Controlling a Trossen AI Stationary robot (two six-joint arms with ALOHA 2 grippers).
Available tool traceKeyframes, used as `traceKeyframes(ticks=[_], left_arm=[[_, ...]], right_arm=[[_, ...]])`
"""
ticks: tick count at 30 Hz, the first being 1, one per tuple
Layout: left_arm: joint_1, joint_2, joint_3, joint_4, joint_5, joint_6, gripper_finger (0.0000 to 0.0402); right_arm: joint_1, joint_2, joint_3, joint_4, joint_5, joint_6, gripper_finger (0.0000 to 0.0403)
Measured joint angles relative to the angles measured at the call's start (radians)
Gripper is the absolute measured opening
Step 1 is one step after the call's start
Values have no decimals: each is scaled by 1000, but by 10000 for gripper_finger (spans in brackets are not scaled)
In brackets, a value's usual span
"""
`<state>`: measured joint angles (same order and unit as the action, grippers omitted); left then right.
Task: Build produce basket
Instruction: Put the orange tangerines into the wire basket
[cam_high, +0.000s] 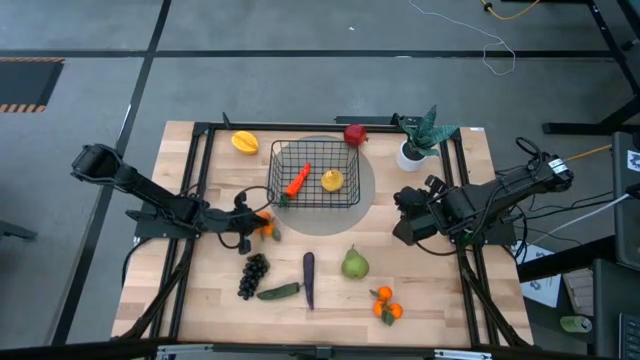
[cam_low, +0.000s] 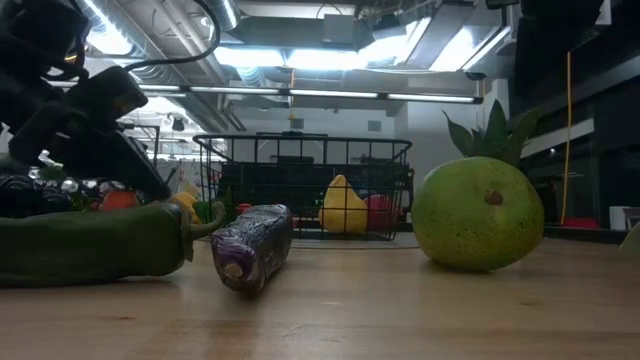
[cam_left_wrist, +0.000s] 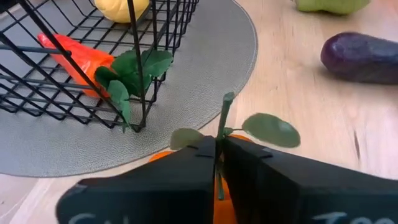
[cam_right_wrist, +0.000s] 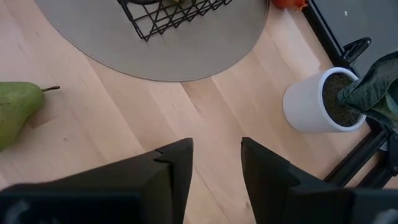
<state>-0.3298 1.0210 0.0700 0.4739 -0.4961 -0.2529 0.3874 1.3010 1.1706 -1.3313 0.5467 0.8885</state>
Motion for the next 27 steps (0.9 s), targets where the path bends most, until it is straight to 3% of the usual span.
traceKeyframes(ticks=[6,10,16,21,23,27], left_arm=[[0,0,0,128,3,9,1],[-8,0,33,189,37,93,1],[-41,0,142,190,50,244,0],[-24,0,248,190,33,464,0],[1,0,290,190,-23,553,0],[89,0,377,190,-280,569,2]], right_arm=[[0,0,0,5,2,-2,126],[0,0,0,5,2,-2,126],[0,0,0,5,2,-5,126],[0,0,0,5,2,-13,126],[0,0,0,4,2,-23,126],[0,0,0,5,3,-27,126]])
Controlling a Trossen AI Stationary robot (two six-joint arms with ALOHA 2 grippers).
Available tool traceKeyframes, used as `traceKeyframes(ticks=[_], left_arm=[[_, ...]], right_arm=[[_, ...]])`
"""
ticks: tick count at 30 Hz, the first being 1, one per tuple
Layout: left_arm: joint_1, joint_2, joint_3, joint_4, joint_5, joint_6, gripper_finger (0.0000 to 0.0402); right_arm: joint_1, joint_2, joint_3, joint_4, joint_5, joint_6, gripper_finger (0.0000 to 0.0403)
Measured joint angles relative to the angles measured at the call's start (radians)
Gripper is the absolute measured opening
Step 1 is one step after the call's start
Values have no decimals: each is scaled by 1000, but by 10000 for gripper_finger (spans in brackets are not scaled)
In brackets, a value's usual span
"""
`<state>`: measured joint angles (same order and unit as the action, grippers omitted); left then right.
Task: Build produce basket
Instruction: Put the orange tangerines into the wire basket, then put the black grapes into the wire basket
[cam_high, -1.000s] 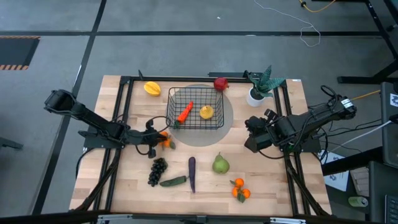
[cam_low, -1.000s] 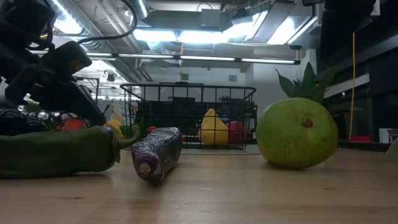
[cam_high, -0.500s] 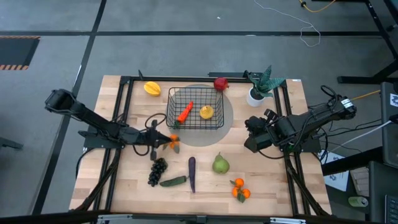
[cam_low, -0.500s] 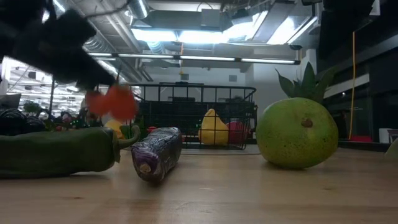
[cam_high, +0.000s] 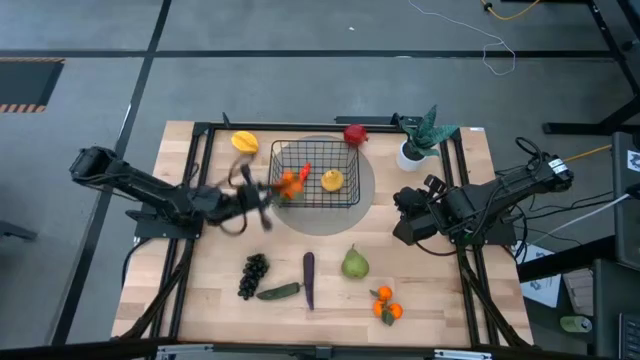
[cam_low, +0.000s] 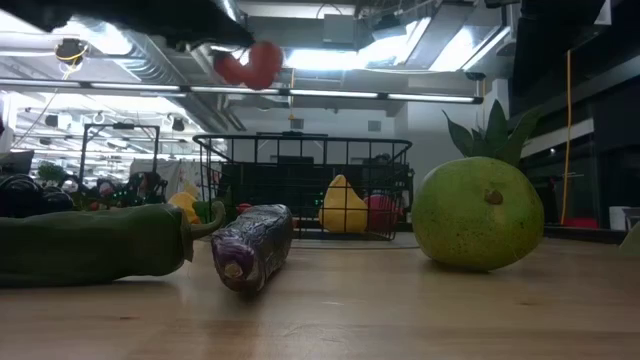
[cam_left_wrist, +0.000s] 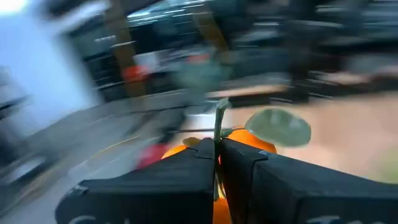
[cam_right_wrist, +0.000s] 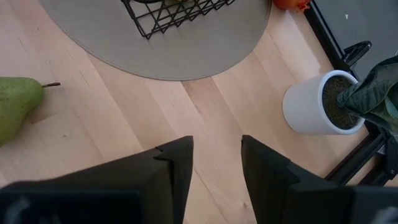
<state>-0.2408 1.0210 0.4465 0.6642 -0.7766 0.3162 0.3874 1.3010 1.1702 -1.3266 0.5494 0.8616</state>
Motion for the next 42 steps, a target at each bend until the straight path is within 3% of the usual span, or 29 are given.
traceKeyframes(ticks=[2,7,9,12,19,25,30,35,39,42], left_arm=[[67,0,44,-30,-17,-28,10],[219,6,162,-293,276,-166,49],[267,39,208,-371,334,-219,66],[317,81,238,-462,339,-242,89],[359,137,274,-467,339,-243,113],[254,77,278,-516,373,-255,114],[127,12,278,-710,524,-419,113],[-10,-30,278,-1011,720,-792,113],[-129,-18,277,-1173,745,-1137,111],[-221,21,276,-1199,781,-1357,110]], right_arm=[[0,0,0,0,0,0,126],[0,0,0,0,0,0,126],[0,0,0,0,0,0,126],[0,0,0,0,0,0,126],[0,0,0,1,0,-2,126],[0,0,0,1,0,-7,126],[0,0,0,0,0,-33,126],[0,0,0,0,1,-58,126],[0,0,0,0,11,-59,126],[0,0,0,1,26,-59,126]])
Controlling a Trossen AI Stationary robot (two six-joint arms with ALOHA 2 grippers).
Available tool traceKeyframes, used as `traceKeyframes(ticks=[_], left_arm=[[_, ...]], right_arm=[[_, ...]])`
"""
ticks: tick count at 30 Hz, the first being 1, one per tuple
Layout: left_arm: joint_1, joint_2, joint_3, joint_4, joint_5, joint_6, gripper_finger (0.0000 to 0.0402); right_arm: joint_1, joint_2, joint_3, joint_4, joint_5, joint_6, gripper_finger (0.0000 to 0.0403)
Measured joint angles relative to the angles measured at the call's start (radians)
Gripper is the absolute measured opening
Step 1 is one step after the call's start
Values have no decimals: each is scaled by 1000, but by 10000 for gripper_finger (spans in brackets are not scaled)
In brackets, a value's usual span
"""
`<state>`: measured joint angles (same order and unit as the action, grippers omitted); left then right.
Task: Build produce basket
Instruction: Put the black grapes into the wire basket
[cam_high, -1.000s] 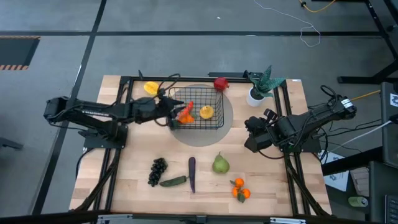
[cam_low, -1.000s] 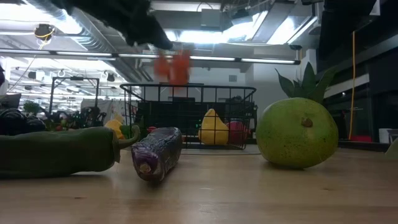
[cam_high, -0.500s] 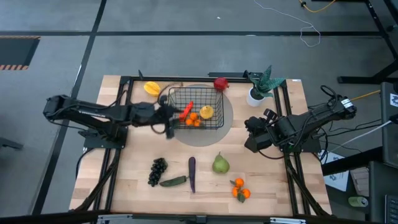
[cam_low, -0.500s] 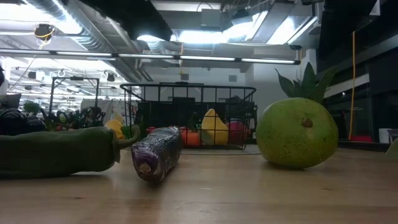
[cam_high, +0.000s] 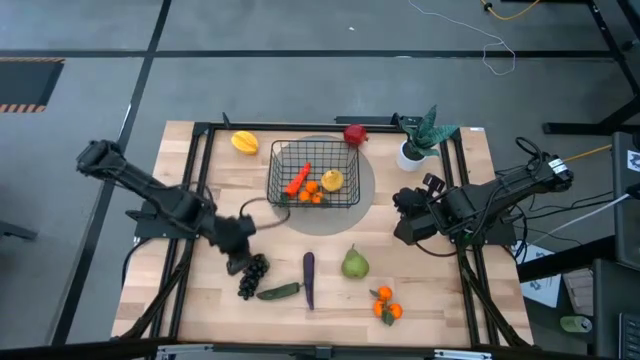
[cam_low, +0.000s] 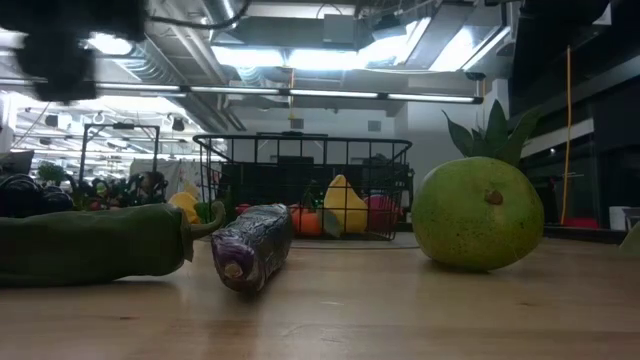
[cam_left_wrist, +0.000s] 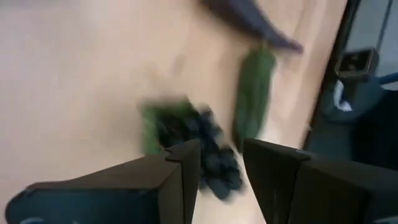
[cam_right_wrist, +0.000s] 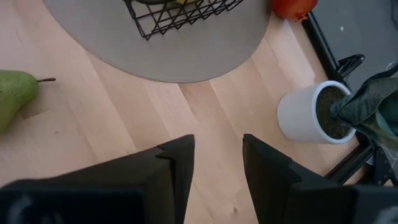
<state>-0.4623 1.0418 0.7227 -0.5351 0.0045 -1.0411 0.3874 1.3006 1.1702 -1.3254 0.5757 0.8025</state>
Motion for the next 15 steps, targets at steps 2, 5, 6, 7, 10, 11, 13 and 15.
traceKeyframes(ticks=[2,5,6,7,10,11,13,15], left_arm=[[-61,26,0,27,0,-92,110],[-138,75,0,31,-57,-192,110],[-155,97,0,33,-82,-220,110],[-168,122,0,32,-106,-243,110],[-193,201,0,31,-144,-284,110],[-195,226,0,33,-145,-290,110],[-195,270,0,43,-145,-312,110],[-191,301,0,71,-148,-320,110]], right_arm=[[0,0,0,3,7,2,126],[0,0,0,7,7,5,126],[0,0,0,9,7,5,126],[0,0,0,11,7,5,126],[0,0,0,13,7,5,126],[0,0,0,13,7,4,126],[0,0,0,13,7,4,126],[0,0,0,13,5,4,126]])
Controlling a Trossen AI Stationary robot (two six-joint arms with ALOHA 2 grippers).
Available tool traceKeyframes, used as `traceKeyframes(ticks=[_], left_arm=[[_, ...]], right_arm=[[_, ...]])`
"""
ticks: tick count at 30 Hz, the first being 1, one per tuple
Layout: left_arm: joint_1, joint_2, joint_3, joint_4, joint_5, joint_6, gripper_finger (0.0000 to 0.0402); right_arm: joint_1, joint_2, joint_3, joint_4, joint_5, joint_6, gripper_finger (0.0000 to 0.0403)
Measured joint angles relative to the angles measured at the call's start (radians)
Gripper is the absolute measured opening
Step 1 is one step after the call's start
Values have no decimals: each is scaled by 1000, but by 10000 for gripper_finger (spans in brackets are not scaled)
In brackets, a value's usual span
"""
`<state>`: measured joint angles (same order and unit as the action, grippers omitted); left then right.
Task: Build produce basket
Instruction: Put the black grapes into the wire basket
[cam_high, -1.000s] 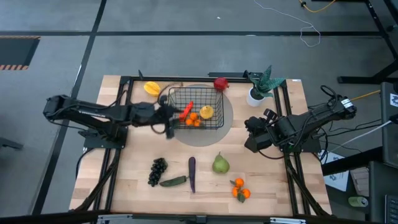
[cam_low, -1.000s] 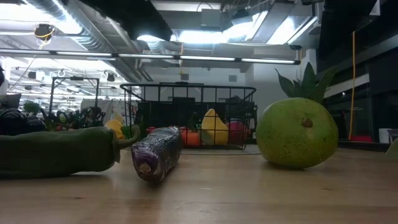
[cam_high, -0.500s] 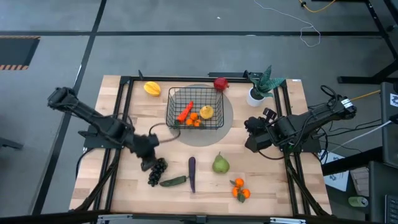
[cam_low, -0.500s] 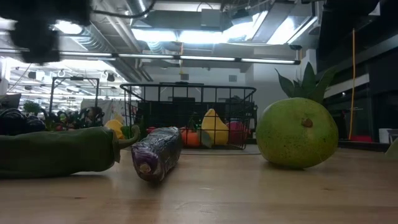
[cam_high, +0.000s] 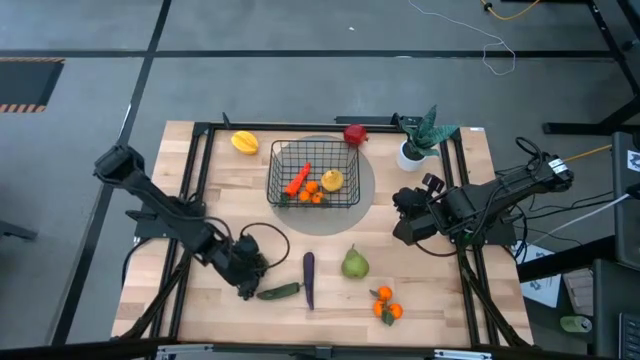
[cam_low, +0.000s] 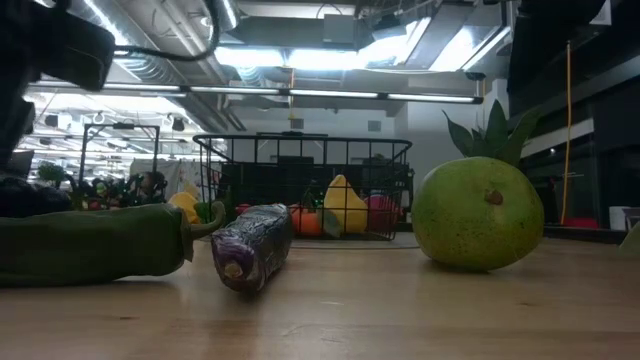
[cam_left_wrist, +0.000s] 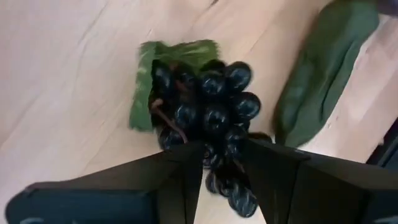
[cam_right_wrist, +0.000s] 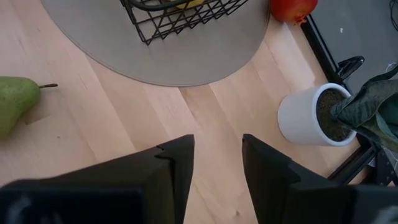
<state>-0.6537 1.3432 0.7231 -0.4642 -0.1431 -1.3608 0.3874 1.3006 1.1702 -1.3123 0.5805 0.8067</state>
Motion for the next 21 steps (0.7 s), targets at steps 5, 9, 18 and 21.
traceKeyframes(ticks=[5,9,18,21], left_arm=[[16,47,0,97,-4,13,110],[41,77,2,125,19,58,110],[118,102,2,125,94,208,110],[117,102,2,125,92,204,110]], right_arm=[[0,0,0,1,-7,0,126],[0,0,0,1,-7,1,126],[0,0,0,8,-6,3,126],[0,0,0,9,-6,4,126]])
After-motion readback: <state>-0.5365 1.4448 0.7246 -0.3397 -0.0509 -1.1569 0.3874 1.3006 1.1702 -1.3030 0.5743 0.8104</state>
